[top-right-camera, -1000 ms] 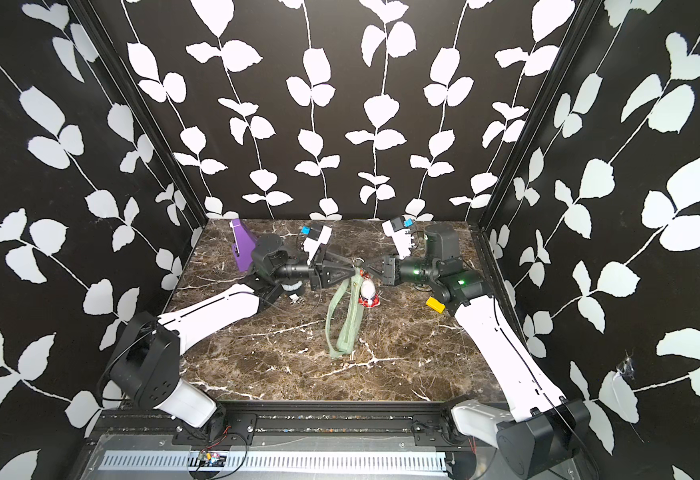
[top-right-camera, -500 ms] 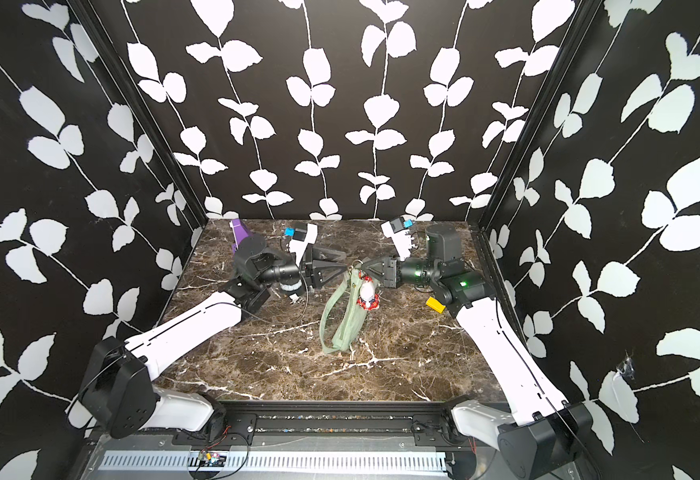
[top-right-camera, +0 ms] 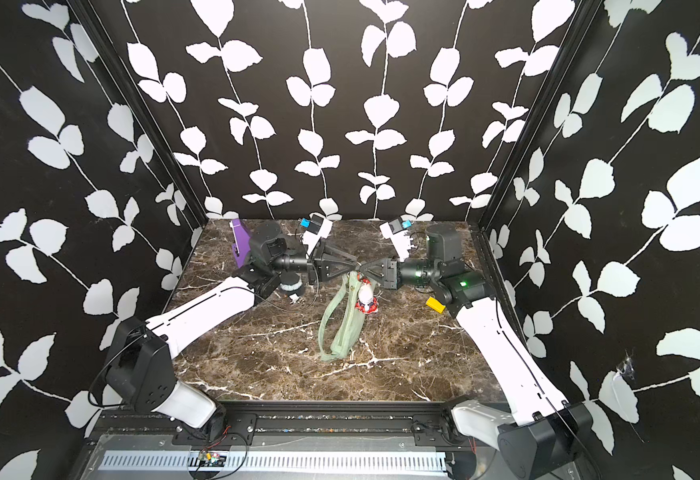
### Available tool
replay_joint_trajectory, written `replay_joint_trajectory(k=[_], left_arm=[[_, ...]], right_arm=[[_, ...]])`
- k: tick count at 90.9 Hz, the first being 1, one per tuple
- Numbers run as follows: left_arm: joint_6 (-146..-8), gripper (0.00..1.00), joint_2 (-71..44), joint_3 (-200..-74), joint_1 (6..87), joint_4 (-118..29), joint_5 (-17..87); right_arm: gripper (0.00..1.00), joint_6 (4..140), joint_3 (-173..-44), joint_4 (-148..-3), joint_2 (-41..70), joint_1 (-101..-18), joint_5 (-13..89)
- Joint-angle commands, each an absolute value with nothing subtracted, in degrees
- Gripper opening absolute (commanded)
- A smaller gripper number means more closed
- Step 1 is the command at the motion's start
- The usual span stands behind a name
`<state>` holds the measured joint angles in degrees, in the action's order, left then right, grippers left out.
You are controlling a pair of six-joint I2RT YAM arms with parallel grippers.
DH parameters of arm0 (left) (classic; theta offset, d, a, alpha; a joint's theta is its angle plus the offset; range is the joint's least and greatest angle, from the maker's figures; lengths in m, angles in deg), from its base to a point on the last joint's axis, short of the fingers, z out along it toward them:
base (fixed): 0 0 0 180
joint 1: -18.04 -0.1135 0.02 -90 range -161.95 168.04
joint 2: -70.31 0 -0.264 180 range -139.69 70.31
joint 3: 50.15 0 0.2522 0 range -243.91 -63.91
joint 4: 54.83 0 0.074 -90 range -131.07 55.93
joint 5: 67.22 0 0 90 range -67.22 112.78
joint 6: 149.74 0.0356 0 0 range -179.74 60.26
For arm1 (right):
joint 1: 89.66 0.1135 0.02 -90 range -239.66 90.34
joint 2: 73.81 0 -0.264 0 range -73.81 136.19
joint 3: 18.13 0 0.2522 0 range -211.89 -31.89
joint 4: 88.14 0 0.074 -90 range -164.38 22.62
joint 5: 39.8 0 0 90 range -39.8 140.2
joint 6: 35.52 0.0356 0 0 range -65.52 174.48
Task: Remove the decoration from the bag
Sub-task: Remove the decoration item from the bag.
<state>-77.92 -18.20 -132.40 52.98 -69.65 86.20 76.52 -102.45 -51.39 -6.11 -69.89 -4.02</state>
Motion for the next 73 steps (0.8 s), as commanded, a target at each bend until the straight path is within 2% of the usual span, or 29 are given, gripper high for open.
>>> replay_joint_trajectory(k=[1,18,38,47,60,73], left_arm=[[-78.70,0.24,-17.99,-134.29,53.20,-70.16,88.68],[-78.73,0.00,-18.20,-134.59,53.25,-69.79,88.96],[-77.62,0.00,-17.69,-134.84,53.20,-67.72,87.85],[-77.86,0.00,-17.34,-134.82,53.20,-67.73,87.03],[-79.54,0.00,-17.14,-134.97,53.20,-69.31,86.85],[-80.37,0.00,-17.05,-135.07,53.20,-70.84,87.40]], right_arm=[[0.00,75.92,-104.57,-54.16,-7.12,-69.64,-5.59],[0.00,75.86,-104.79,-54.09,-7.17,-69.67,-5.09],[0.00,75.33,-103.12,-54.16,-8.18,-69.64,-2.17],[0.15,74.42,-101.06,-54.78,-9.51,-69.68,-1.18],[0.33,72.88,-96.45,-58.15,-12.51,-69.63,0.48],[0.39,71.90,-92.53,-62.81,-14.78,-69.58,1.53]])
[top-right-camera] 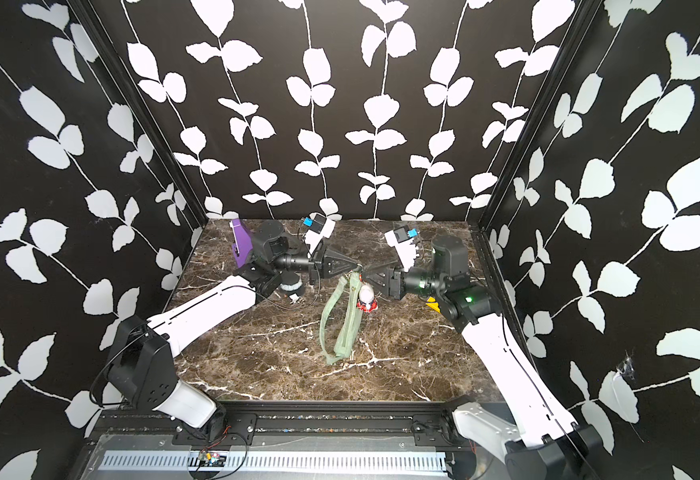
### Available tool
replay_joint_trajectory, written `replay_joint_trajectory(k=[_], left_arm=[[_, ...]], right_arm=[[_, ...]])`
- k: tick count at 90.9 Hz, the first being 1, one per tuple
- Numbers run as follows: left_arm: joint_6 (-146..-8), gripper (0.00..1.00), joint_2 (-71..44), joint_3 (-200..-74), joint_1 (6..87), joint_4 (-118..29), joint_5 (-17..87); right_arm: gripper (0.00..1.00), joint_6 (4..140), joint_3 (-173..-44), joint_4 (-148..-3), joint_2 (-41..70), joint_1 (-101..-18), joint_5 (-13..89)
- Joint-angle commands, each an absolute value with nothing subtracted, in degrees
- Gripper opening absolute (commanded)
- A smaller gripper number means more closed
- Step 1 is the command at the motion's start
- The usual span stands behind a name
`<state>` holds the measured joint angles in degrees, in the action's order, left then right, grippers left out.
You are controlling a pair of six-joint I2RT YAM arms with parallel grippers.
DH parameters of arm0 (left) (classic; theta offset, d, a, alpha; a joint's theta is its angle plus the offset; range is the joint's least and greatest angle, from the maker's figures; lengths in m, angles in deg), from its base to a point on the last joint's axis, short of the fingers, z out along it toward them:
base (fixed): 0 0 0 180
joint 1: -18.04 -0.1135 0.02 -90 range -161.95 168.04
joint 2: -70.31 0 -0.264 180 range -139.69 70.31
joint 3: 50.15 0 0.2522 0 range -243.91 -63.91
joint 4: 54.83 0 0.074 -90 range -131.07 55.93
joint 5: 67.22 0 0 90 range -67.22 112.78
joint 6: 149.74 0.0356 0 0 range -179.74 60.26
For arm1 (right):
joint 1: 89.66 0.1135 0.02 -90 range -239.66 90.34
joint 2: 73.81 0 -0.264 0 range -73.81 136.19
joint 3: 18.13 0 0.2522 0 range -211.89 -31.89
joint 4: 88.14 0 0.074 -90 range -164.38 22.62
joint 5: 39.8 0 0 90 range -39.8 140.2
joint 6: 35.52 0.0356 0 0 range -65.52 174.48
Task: Remove the decoration from the bag
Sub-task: Remove the decoration item from the bag.
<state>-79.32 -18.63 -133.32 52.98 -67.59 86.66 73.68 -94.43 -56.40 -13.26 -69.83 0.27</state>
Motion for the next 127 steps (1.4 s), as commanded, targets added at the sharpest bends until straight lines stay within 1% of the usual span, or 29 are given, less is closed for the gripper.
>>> replay_joint_trajectory(k=[1,7,16,23,35,46,62,82,98,106,114,127], left_arm=[[-80.52,0.00,-17.05,-135.09,53.20,-70.94,87.43],[-81.61,0.00,-17.34,-135.32,53.20,-72.19,88.18],[-83.09,0.00,-17.66,-135.61,53.20,-73.58,89.23],[-83.89,0.00,-17.88,-135.71,53.18,-74.25,89.90],[-86.19,0.00,-18.28,-135.64,53.24,-76.73,91.58],[-86.73,0.00,-18.44,-135.70,53.31,-77.01,92.17],[-87.33,0.00,-18.97,-135.97,53.61,-77.55,92.84],[-87.72,0.00,-19.39,-135.94,53.86,-77.90,93.60],[-87.95,0.00,-19.82,-135.98,54.13,-78.41,94.09],[-88.08,0.00,-20.03,-136.04,54.19,-78.51,94.28],[-88.24,0.00,-20.12,-136.20,54.21,-78.56,94.49],[-88.33,0.00,-20.04,-136.25,54.36,-78.57,94.50]], right_arm=[[0.39,71.67,-92.35,-62.93,-14.85,-69.56,1.56],[0.41,69.95,-91.33,-63.31,-15.28,-69.54,1.28],[0.41,64.66,-89.24,-64.59,-16.19,-69.46,-0.76],[0.42,59.56,-86.40,-66.48,-17.89,-69.29,-0.21],[0.50,53.21,-81.56,-71.20,-21.12,-69.27,2.15],[0.57,49.38,-78.13,-75.45,-22.44,-69.27,1.08],[0.61,51.02,-75.15,-83.04,-21.99,-69.27,1.35],[0.59,52.60,-74.63,-86.92,-21.11,-69.27,2.69],[0.53,53.34,-75.12,-87.91,-20.31,-69.24,1.20],[0.52,53.76,-75.15,-88.67,-20.16,-69.19,-0.23],[0.49,54.02,-75.37,-88.84,-19.86,-69.13,-1.56],[0.40,54.26,-75.70,-88.79,-19.50,-68.96,-1.94]])
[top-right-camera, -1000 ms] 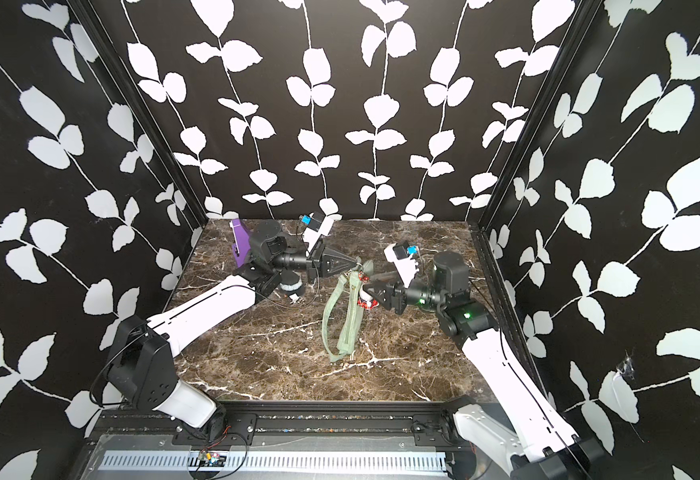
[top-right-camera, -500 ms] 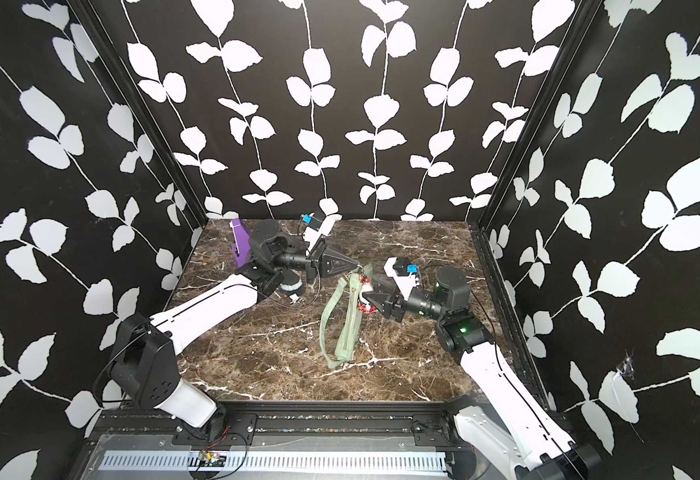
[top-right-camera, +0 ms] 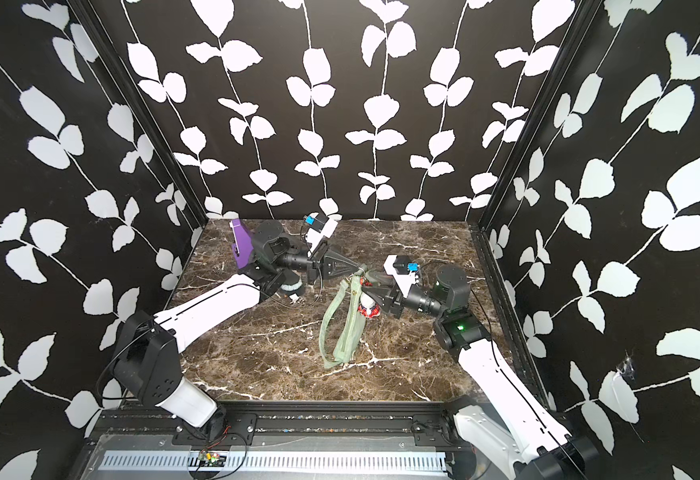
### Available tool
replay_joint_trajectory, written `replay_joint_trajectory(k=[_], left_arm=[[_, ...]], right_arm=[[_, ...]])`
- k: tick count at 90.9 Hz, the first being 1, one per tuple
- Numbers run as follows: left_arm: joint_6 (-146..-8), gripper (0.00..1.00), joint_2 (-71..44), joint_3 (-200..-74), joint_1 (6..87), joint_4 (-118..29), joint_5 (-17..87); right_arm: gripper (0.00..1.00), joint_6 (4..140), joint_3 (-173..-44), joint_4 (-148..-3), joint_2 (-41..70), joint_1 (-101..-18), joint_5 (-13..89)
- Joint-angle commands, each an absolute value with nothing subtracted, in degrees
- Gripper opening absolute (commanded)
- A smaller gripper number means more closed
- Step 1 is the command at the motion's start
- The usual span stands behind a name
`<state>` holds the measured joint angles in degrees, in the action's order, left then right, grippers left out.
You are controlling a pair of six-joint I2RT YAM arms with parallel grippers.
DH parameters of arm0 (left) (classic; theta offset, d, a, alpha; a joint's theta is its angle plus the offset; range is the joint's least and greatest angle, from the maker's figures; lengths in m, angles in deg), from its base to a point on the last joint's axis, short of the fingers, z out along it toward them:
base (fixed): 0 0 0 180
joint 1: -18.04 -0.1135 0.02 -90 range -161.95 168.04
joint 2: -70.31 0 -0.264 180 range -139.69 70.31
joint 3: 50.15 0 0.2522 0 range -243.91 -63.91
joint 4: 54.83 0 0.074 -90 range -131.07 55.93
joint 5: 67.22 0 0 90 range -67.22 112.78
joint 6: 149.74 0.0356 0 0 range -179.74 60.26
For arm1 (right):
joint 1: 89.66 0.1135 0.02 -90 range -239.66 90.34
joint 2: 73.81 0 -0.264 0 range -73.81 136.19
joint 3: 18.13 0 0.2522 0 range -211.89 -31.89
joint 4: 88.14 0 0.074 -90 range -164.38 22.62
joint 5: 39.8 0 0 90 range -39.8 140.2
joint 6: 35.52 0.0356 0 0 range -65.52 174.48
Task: Remove the decoration from the bag
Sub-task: Remove the decoration item from the bag.
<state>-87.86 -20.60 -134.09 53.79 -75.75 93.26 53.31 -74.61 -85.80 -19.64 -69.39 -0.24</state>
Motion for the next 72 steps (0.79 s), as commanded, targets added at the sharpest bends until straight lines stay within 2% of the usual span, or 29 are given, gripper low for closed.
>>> replay_joint_trajectory(k=[1,31,38,47,53,61,72], left_arm=[[-88.32,0.00,-20.04,-136.25,54.35,-78.59,94.50],[-88.52,0.00,-19.95,-136.65,54.58,-78.51,94.56],[-88.70,0.00,-19.95,-136.77,54.66,-78.47,94.71],[-88.55,0.00,-19.83,-136.93,54.67,-78.14,94.94],[-88.53,0.00,-19.86,-137.02,54.68,-77.96,95.00],[-88.57,0.00,-19.85,-137.12,54.70,-77.90,95.11],[-88.47,0.00,-19.86,-137.19,54.69,-77.54,95.23]], right_arm=[[0.39,54.28,-75.77,-88.79,-19.54,-68.94,-1.98],[0.29,54.48,-76.34,-88.70,-19.24,-68.42,-3.16],[0.30,54.64,-76.45,-88.66,-19.15,-68.31,-3.41],[0.41,54.65,-76.45,-88.57,-19.14,-68.26,-3.43],[0.44,54.63,-76.44,-88.59,-19.17,-68.22,-3.08],[0.44,54.71,-76.61,-88.78,-19.01,-68.13,-3.21],[0.36,54.73,-76.88,-88.77,-18.79,-68.15,-3.56]])
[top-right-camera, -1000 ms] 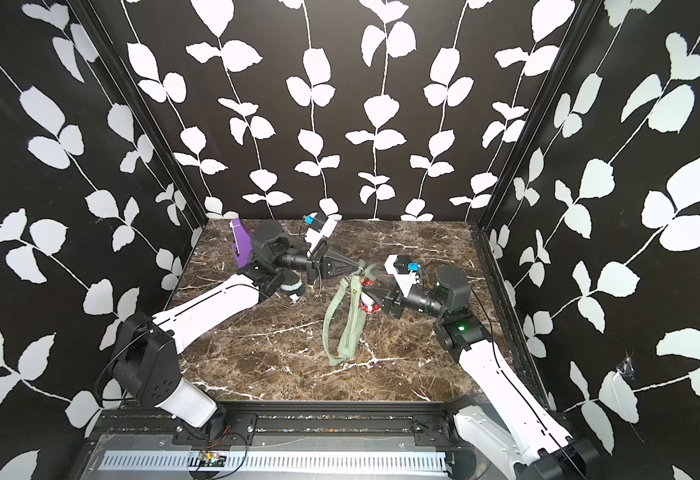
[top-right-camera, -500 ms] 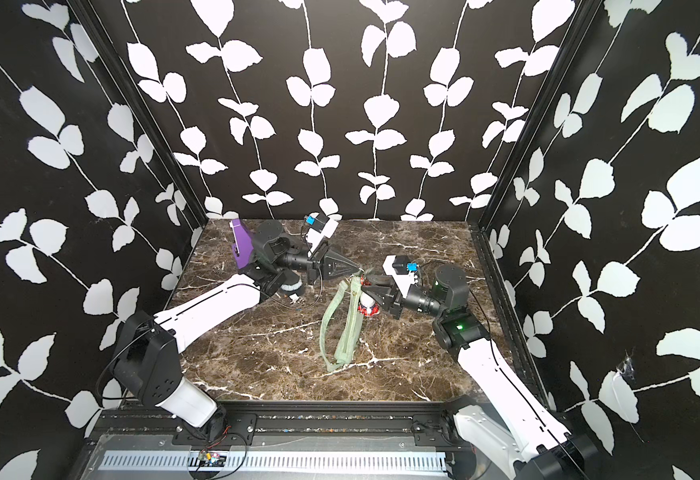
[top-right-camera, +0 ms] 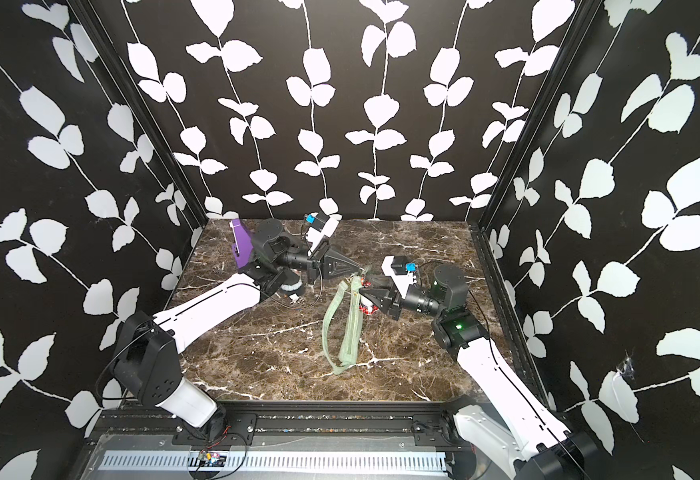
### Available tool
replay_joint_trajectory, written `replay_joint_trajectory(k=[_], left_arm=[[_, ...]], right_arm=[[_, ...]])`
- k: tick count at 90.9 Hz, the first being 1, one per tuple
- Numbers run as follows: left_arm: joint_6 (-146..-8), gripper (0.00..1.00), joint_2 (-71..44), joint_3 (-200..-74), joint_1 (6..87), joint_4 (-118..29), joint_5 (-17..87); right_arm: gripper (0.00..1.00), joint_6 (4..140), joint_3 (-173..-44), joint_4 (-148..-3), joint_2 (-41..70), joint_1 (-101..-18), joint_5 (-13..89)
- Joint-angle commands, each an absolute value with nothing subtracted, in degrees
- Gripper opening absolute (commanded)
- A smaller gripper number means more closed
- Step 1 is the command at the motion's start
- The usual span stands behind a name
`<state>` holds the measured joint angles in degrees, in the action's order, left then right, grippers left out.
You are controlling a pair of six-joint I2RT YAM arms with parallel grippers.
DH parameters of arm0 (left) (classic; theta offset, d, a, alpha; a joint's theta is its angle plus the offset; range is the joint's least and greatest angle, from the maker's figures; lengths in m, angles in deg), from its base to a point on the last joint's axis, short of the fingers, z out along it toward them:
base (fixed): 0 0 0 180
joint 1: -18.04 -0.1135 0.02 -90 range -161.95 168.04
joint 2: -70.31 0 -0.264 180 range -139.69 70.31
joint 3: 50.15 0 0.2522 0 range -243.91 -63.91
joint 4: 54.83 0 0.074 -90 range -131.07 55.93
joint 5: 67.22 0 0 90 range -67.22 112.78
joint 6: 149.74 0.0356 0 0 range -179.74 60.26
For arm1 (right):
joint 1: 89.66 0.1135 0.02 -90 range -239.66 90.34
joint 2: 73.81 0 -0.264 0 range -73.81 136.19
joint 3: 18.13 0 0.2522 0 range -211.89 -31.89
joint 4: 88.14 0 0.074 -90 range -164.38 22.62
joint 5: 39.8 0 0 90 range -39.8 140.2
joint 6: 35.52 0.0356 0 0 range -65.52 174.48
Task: Remove the decoration from the bag
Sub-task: Remove the decoration item from the bag.
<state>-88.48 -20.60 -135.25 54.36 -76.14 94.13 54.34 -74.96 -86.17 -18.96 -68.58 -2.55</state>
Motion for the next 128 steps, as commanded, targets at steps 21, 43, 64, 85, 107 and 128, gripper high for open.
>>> replay_joint_trajectory(k=[21,43,64,85,107,128], left_arm=[[-87.86,0.00,-20.04,-137.21,54.79,-76.80,94.94],[-86.12,0.00,-19.89,-136.79,54.75,-74.80,93.64],[-82.66,0.00,-19.26,-136.69,54.70,-70.27,91.21],[-82.08,0.00,-19.05,-137.09,54.65,-68.46,89.12],[-88.76,0.00,-19.34,-136.34,54.69,-77.17,90.91],[-89.67,0.00,-19.13,-136.27,54.77,-78.68,91.66]], right_arm=[[0.23,55.37,-77.24,-88.77,-18.77,-67.94,-3.83],[0.16,55.27,-76.63,-88.24,-20.03,-67.87,-3.40],[0.07,55.24,-75.44,-88.44,-21.95,-67.87,-2.84],[0.02,55.16,-74.22,-88.45,-23.17,-67.87,-2.62],[0.02,54.85,-74.02,-85.83,-23.16,-67.87,-2.66],[0.23,54.74,-73.43,-84.97,-22.41,-67.87,-1.82]])
